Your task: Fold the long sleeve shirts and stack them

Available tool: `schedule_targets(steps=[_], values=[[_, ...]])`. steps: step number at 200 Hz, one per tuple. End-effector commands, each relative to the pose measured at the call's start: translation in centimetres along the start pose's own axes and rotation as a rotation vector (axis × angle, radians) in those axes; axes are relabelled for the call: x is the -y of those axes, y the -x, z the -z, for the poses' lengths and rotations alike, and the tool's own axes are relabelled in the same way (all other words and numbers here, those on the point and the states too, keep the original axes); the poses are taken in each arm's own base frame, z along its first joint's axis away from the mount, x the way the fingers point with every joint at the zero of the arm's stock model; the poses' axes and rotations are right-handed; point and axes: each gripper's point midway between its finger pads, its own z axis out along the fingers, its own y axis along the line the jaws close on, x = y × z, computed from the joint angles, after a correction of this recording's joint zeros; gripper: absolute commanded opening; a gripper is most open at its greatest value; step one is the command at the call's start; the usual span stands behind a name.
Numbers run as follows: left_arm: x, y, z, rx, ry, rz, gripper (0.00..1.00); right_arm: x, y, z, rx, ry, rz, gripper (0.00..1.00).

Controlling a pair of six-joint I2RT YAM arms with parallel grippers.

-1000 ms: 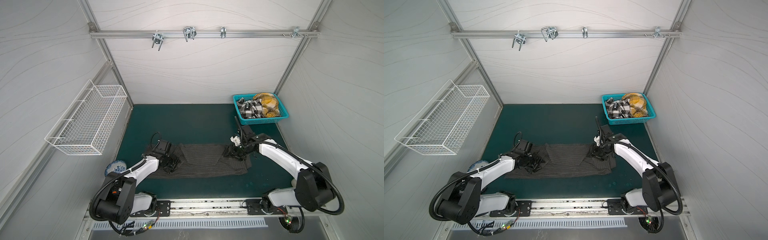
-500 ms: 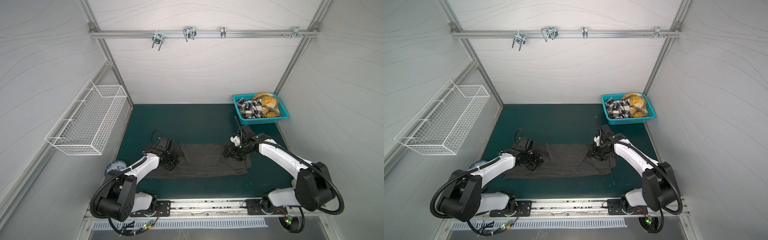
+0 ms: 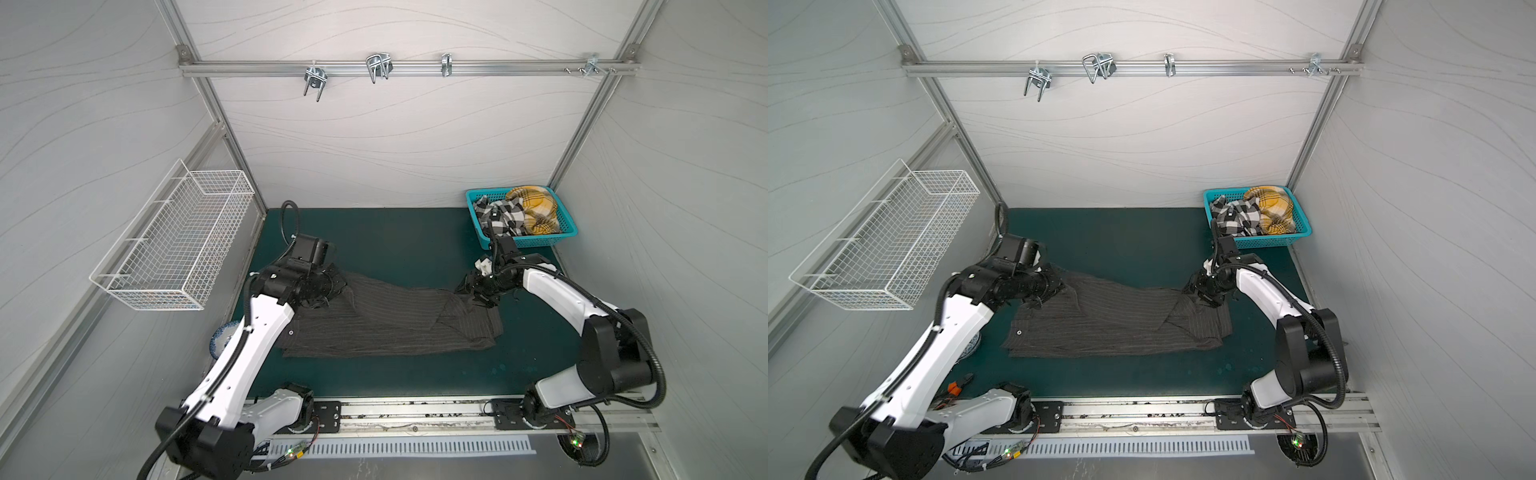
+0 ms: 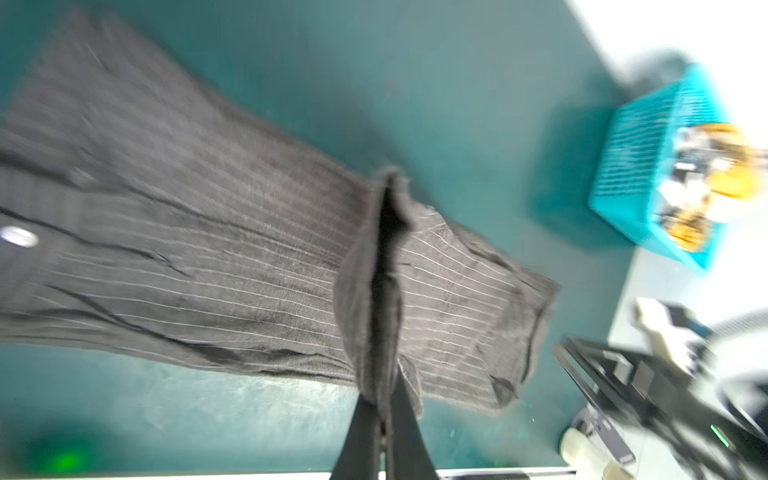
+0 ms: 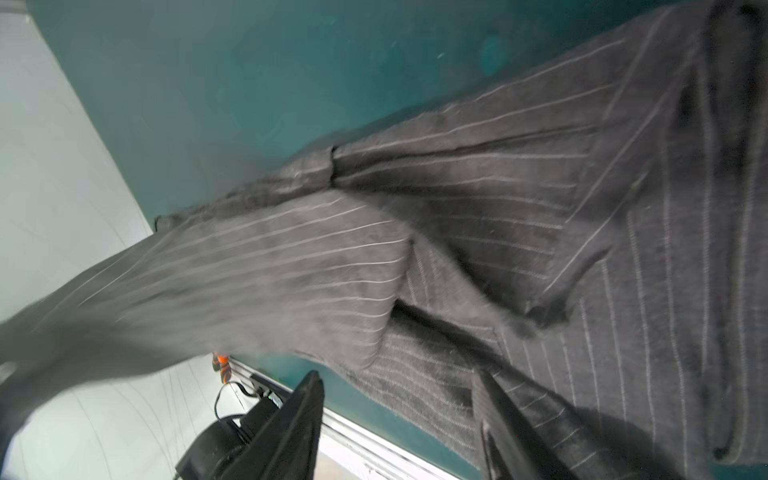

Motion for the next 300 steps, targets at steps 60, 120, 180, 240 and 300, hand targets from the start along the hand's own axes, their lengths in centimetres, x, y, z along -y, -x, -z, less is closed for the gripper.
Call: schedule_targets(steps=[60, 120, 180, 240, 300], values=[[4.3, -0.1, 6.7, 0.055, -0.243, -0.135, 0.0, 5.9, 4.2, -1.8, 0.013, -0.143, -0.183, 0.52], [6.7, -0.1, 9.4, 0.086, -0.388, -0.165, 0.0, 5.9, 3.7, -3.2, -0.058, -0.107, -0.229, 0.52], [7.5, -0.3, 9.2, 0.064, -0.431, -0.155, 0.0, 5.5, 1.9, -3.0, -0.072, -0.08, -0.262, 0.57], [8.9, 0.1, 9.8, 0.068, -0.477, -0.185, 0.0, 3.9, 0.3, -2.5, -0.047, -0.027, -0.285, 0.57], [9.1, 0.4, 9.9, 0.098, -0.498, -0.196, 0.0, 3.5, 0.6, -2.7, -0.022, -0.048, -0.323, 0.52]])
